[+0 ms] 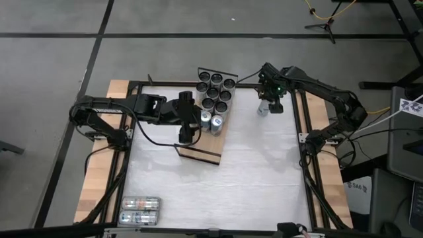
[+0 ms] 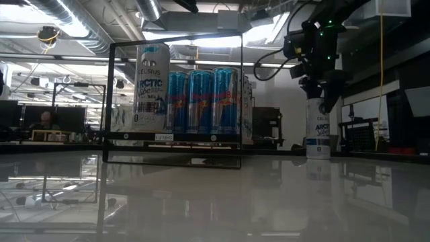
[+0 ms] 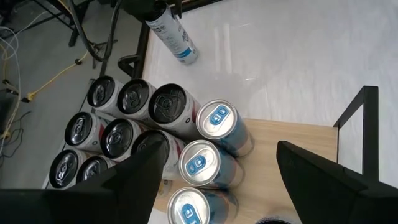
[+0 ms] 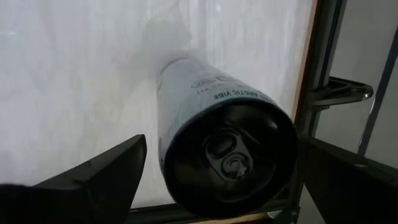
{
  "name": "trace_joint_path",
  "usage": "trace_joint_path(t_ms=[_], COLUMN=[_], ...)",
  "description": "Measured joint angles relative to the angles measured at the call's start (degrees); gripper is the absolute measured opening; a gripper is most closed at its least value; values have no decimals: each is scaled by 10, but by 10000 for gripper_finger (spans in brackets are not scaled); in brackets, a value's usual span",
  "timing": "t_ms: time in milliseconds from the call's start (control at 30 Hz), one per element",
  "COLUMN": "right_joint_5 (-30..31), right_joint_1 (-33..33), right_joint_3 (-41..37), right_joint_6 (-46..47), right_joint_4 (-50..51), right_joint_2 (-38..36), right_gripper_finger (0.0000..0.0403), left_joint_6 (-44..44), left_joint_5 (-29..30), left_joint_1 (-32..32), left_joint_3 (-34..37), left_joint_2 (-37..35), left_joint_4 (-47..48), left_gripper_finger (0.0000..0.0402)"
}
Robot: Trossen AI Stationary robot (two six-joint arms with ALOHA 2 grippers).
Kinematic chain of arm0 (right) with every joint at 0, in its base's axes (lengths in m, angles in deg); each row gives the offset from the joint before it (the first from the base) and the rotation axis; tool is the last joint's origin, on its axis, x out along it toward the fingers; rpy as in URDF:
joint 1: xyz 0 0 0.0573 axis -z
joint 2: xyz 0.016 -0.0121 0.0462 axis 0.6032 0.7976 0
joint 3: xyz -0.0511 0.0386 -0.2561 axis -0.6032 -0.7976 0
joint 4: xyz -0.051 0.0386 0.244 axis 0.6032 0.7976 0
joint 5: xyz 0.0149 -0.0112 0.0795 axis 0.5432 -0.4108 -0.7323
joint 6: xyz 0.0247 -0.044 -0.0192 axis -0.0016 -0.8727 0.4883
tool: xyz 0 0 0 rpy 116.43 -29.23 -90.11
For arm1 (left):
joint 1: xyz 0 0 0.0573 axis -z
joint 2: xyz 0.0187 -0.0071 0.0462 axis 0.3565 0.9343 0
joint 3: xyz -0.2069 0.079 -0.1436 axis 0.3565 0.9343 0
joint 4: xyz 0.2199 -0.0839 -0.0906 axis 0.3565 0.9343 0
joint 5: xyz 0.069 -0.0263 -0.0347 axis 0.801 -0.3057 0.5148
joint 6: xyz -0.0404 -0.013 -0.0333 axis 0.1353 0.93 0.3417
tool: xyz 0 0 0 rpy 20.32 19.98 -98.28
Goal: Place canned beverage on shelf
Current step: Put the top right blue soda can on the shelf aligned with the other blue soda can
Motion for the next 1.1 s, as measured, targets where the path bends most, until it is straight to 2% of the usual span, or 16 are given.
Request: trace_joint_path(t_ms=[333, 700, 800, 1100], right_joint_5=[-19, -14, -14, -46], right_joint_1=[-1, -1, -1, -1], right_joint_3=[0, 0, 0, 1], right_joint_6=[1, 1, 0, 0], right_joint_4=[0, 0, 1, 0], right_joint_2=[0, 0, 0, -1], right_gripper_finger=[392, 389, 369, 267], left_joint_6=[1, 15, 16, 16], left_joint_5=[0, 0, 0, 1], left_joint_1=[0, 0, 0, -3], left_joint_3=[0, 0, 0, 0], left_joint_2=[0, 0, 0, -6], left_joint_4=[0, 0, 0, 4], left_gripper_finger=[302, 302, 302, 302])
